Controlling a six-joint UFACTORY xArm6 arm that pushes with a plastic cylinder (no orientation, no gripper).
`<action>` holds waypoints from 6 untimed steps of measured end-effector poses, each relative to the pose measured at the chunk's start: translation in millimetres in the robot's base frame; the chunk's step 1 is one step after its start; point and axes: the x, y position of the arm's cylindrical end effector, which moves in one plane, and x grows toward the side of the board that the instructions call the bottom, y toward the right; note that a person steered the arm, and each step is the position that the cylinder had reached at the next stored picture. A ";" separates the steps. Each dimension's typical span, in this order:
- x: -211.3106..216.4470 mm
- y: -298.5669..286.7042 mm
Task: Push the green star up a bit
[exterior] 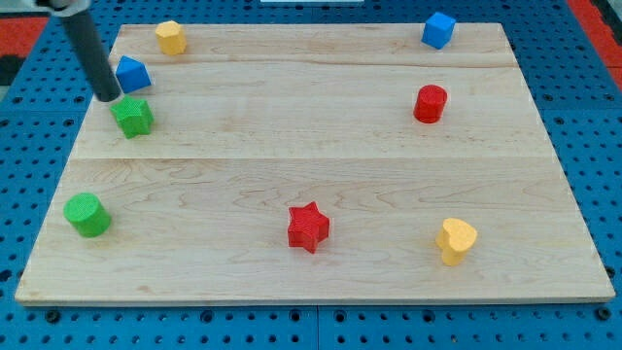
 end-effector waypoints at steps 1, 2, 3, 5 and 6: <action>31.9 2.2; 60.4 7.1; 58.2 46.5; 24.5 76.1; 22.4 72.0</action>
